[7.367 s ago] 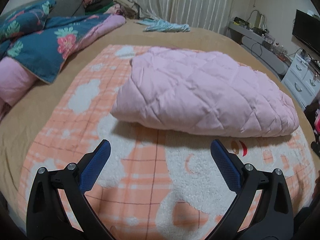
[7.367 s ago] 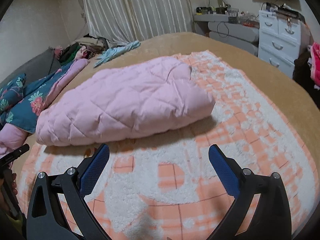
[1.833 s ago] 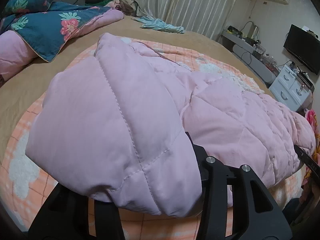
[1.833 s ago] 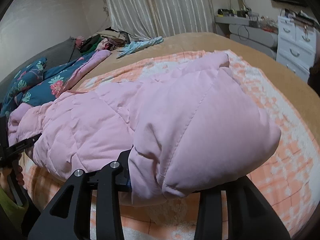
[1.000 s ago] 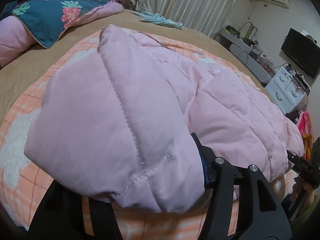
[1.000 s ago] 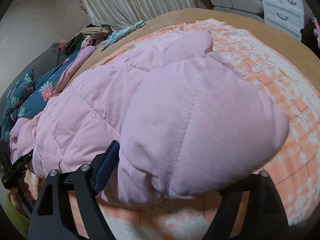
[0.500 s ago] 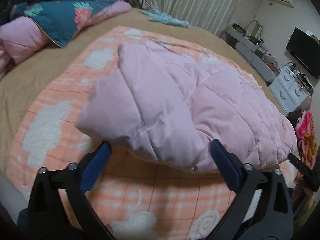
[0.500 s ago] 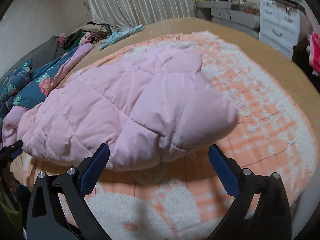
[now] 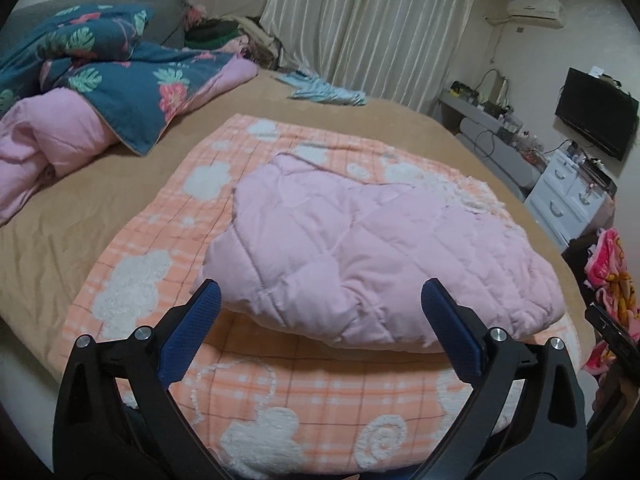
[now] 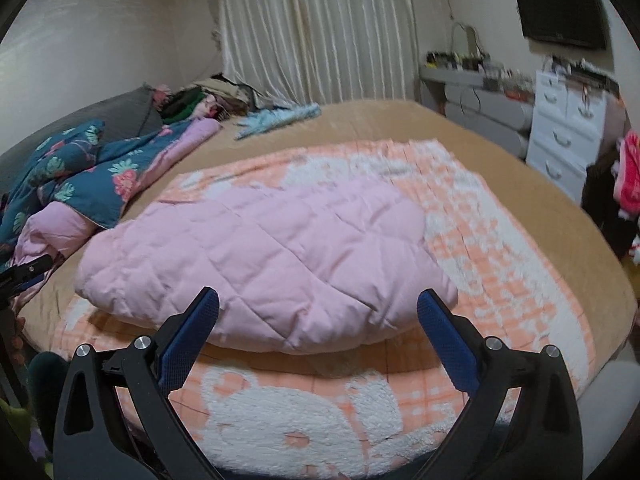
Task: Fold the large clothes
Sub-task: 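Pull both tools back from the folded jacket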
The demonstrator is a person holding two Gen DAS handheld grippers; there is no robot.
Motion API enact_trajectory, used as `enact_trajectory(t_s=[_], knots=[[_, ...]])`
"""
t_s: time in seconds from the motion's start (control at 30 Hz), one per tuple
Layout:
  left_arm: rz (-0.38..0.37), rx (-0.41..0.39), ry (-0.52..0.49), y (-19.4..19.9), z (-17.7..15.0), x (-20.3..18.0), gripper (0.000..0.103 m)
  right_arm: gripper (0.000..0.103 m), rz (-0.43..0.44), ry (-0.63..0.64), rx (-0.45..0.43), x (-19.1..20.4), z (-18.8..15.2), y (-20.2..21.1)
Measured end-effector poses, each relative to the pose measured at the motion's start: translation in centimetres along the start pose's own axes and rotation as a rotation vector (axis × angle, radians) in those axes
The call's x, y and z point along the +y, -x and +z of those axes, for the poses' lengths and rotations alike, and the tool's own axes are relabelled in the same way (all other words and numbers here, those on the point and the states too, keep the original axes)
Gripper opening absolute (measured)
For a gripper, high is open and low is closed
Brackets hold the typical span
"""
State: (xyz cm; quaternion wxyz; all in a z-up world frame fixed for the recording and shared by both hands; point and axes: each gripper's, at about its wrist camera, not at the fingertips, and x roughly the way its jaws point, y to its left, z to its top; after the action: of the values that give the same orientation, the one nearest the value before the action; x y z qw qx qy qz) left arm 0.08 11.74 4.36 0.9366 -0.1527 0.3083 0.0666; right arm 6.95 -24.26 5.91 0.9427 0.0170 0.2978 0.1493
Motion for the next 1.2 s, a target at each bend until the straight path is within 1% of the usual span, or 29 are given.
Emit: enact_trajectory(t_s=[0.17,0.37,0.5,0.63,0.9,1.2], knots=[[-0.034,-0.031,-0.039,1.2,-0.3,-2.0,0.094,0.099,0.019,0.048,-0.052,2.1,0.4,2.2],[-0.072,-0.038,-0.06,1.8,-1.3,-3.6,0.094,0.099,0.051,0.068,-0.076,4.0,0.3,3.9],[-0.096,-0.026,-0.086,1.7,-2.6,-5.1,0.094,0.099,0.062,0.083,-0.069,5.5,-0.4,4.1],[-0.116,-0.005,-0.106,1.2,-3.9,-6.0,0.094,0.099,0.072,0.095,-0.037,6.6,-1.4,3.4],[-0.123,0.016,-0.133,0.4,-4.8,-6.9,0.094,0.099,0.112,0.106,0.021,8.6,-3.0,1.8],[-0.111,0.024,-0.142,0.2,-4.9,-7.2,0.094,0.099,0.118,0.121,0.01,9.2,-3.0,1.8]])
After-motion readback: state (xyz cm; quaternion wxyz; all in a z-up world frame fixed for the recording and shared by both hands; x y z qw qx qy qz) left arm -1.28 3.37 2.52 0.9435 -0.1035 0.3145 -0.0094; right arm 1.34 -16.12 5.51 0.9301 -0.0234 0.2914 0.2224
